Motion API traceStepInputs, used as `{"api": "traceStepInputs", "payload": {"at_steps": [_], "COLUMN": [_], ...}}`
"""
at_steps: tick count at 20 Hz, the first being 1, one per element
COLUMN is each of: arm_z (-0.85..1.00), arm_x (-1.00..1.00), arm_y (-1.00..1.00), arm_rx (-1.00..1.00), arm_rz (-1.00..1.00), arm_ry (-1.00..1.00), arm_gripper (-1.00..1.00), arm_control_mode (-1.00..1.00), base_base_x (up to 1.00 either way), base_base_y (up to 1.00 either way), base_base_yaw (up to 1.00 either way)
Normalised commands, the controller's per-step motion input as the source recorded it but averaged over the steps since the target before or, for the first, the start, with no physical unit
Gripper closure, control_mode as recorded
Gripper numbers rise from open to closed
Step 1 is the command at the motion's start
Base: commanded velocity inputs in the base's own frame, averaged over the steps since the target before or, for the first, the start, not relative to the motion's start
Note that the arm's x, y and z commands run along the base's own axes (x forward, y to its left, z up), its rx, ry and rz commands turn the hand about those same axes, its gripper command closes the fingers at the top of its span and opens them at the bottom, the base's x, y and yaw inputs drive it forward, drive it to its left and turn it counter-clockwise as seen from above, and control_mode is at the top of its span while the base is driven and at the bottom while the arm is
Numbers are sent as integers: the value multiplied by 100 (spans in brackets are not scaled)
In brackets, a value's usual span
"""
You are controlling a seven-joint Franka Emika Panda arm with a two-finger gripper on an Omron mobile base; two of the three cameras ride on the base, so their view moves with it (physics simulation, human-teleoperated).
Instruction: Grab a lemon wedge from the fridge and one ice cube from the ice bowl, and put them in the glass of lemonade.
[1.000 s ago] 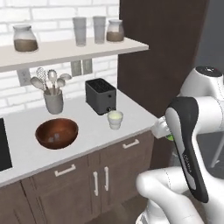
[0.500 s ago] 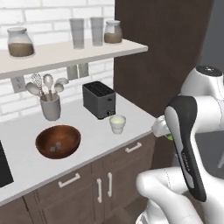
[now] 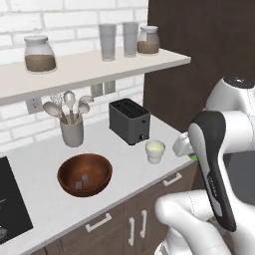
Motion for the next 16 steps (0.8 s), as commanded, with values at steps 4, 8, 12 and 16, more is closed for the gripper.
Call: {"api": "traceStepInputs", "payload": {"at_steps": [4,8,12,16], "arm_z": [0,0,0,0], "arm_x": [0,0,0,0], "arm_y": [0,0,0,0], "arm_rx": [0,0,0,0], "arm_rz": [0,0,0,0], "arm_ry": [0,0,0,0], "arm_gripper": [100,100,100,100], "arm_control_mode": [100,100,100,100], "base_base_x": [58,73,65,9], "base_base_y": [35,27,4,0], "base_base_yaw": [-2,-1,0,0]}}
